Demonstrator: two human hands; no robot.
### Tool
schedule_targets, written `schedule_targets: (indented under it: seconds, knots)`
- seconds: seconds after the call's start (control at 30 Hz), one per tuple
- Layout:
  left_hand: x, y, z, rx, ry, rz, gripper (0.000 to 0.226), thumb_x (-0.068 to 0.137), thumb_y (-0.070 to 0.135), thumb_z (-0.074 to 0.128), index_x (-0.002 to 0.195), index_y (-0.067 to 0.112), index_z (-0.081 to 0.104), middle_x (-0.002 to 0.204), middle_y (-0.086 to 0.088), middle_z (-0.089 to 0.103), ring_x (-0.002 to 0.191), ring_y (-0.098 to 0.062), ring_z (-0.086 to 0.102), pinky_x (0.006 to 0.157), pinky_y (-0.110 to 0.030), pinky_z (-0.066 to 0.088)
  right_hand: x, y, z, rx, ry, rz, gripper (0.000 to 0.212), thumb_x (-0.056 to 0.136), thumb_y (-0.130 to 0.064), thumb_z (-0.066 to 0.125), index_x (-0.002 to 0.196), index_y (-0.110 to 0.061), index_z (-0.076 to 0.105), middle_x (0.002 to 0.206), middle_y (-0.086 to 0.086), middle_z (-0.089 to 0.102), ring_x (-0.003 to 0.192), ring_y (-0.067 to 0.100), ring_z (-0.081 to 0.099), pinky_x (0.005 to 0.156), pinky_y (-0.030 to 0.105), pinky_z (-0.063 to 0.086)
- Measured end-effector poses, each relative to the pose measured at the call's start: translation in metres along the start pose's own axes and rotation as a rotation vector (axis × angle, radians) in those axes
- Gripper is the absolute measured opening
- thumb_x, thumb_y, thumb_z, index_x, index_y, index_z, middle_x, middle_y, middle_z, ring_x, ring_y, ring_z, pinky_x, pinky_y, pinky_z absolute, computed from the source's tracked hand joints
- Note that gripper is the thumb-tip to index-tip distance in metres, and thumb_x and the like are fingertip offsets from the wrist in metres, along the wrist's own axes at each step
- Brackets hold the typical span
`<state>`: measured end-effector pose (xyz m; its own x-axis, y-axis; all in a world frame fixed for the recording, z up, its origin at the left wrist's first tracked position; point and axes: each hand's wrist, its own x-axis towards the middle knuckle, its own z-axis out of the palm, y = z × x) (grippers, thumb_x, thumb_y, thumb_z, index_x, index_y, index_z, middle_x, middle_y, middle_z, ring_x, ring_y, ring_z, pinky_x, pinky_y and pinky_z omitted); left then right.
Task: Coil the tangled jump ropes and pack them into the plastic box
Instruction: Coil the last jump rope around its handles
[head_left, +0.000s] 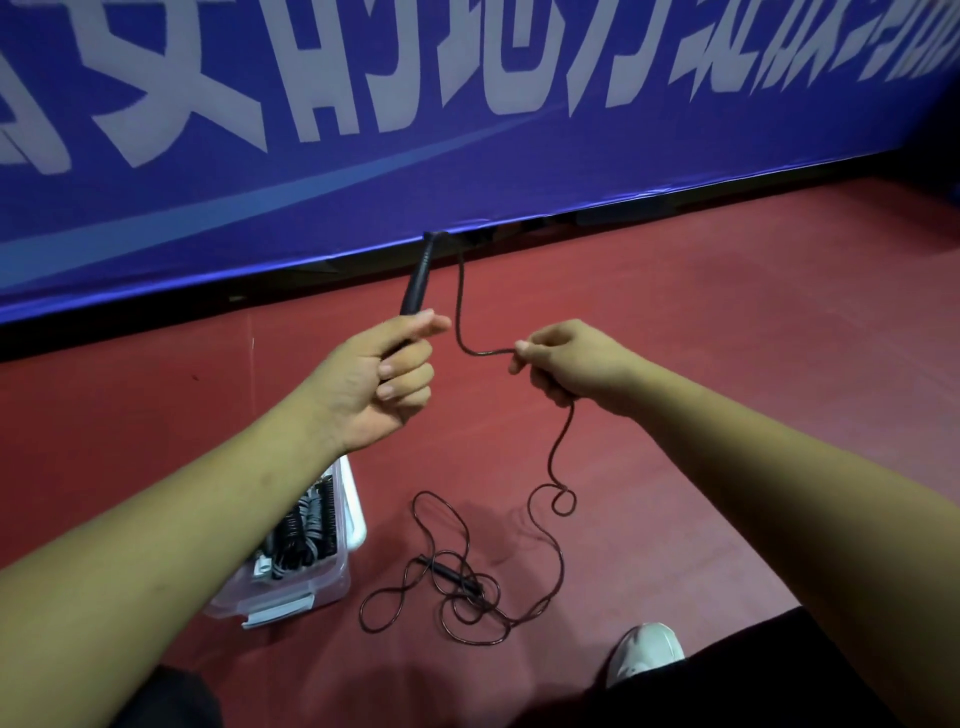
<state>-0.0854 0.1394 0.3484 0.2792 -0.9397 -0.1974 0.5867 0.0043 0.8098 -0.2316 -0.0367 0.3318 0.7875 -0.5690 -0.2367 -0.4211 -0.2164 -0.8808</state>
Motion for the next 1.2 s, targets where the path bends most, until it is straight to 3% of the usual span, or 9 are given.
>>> schedule_targets:
  seconds: [0.13, 0.23, 0.3, 0.53, 0.77, 0.9, 0.97, 1.07, 1.2]
  knots:
    - [0.003, 0.003, 0.002, -0.059, 0.162, 0.017, 0.027, 0.096, 0.023, 0.053, 0.079, 0.005, 0.064, 0.05, 0.002, 0.051, 0.044, -0.009, 0.056, 0.037, -0.014, 0.041, -0.01, -0.015, 0.014, -0.176, -0.228, -0.058, 0.019, 0.097, -0.009, 0.056, 0.102, 0.003, 0.071, 0.065, 0.005, 0.058, 0.05, 0.013, 0.045, 0.052, 0.028, 0.039]
    - [0.006, 0.003, -0.004, -0.076, 0.163, 0.026, 0.032, 0.101, 0.025, 0.046, 0.097, -0.001, 0.063, 0.103, -0.016, 0.074, 0.094, -0.034, 0.073, 0.057, -0.025, 0.059, -0.02, -0.03, 0.018, -0.356, -0.34, -0.158, 0.019, 0.098, -0.01, 0.057, 0.105, 0.001, 0.071, 0.07, 0.001, 0.066, 0.052, 0.009, 0.052, 0.058, 0.031, 0.045]
    - [0.006, 0.0, -0.008, 0.155, 0.181, -0.01, 0.035, 0.102, 0.031, 0.044, 0.113, 0.004, 0.062, 0.119, -0.01, 0.071, 0.097, -0.03, 0.073, 0.054, -0.026, 0.058, -0.025, -0.04, 0.017, -0.378, -0.325, -0.226, 0.018, 0.098, -0.012, 0.059, 0.1, 0.0, 0.072, 0.068, -0.001, 0.067, 0.051, 0.008, 0.054, 0.058, 0.028, 0.047]
    - [0.001, -0.004, -0.002, 0.695, 0.072, -0.035, 0.015, 0.1, 0.018, 0.052, 0.094, 0.009, 0.063, 0.075, -0.007, 0.069, 0.06, -0.01, 0.06, 0.042, -0.016, 0.034, -0.024, -0.044, 0.008, -0.262, -0.065, -0.256, 0.035, 0.088, -0.035, 0.074, 0.074, -0.003, 0.069, 0.054, 0.009, 0.06, 0.043, 0.009, 0.047, 0.045, 0.017, 0.037]
    - [0.013, 0.034, -0.047, 0.175, 0.38, 0.087, 0.027, 0.1, 0.0, 0.038, 0.079, 0.016, 0.041, 0.055, 0.001, 0.034, 0.041, -0.003, 0.03, 0.032, -0.011, 0.018, -0.008, 0.03, -0.033, -0.355, -0.295, 0.079, 0.025, 0.094, -0.017, 0.067, 0.071, -0.01, 0.062, 0.061, 0.001, 0.063, 0.072, 0.023, 0.068, 0.069, 0.031, 0.049]
    - [0.011, 0.05, -0.103, 0.201, 0.58, 0.058, 0.026, 0.103, 0.006, 0.037, 0.08, 0.017, 0.04, 0.063, -0.001, 0.033, 0.039, -0.001, 0.032, 0.032, -0.011, 0.019, -0.006, 0.066, -0.055, -0.161, -0.098, 0.134, 0.02, 0.097, -0.01, 0.061, 0.079, -0.003, 0.065, 0.07, 0.012, 0.063, 0.087, 0.037, 0.068, 0.08, 0.037, 0.051]
    - [0.009, 0.047, -0.113, 0.356, 0.611, -0.015, 0.023, 0.103, 0.009, 0.042, 0.081, 0.014, 0.048, 0.063, -0.005, 0.045, 0.039, -0.003, 0.043, 0.033, -0.01, 0.026, -0.005, 0.062, -0.05, -0.098, -0.105, 0.12, 0.021, 0.1, -0.016, 0.057, 0.087, -0.003, 0.068, 0.067, 0.012, 0.059, 0.073, 0.033, 0.068, 0.067, 0.03, 0.053]
    - [0.011, 0.034, -0.111, 0.637, 0.573, -0.122, 0.012, 0.101, 0.011, 0.051, 0.096, 0.003, 0.058, 0.087, -0.013, 0.066, 0.069, -0.015, 0.068, 0.05, -0.02, 0.057, -0.002, 0.036, -0.027, -0.197, -0.104, 0.023, 0.027, 0.1, -0.024, 0.059, 0.091, -0.004, 0.073, 0.06, 0.009, 0.052, 0.053, 0.024, 0.049, 0.05, 0.026, 0.042]
    - [0.014, 0.023, -0.081, 0.715, 0.439, -0.015, 0.015, 0.1, 0.01, 0.053, 0.111, 0.001, 0.059, 0.114, -0.019, 0.065, 0.091, -0.02, 0.068, 0.067, -0.029, 0.062, -0.004, -0.006, 0.008, -0.44, -0.17, -0.129, 0.027, 0.097, -0.03, 0.062, 0.089, -0.009, 0.077, 0.059, 0.003, 0.051, 0.048, 0.013, 0.044, 0.047, 0.022, 0.038]
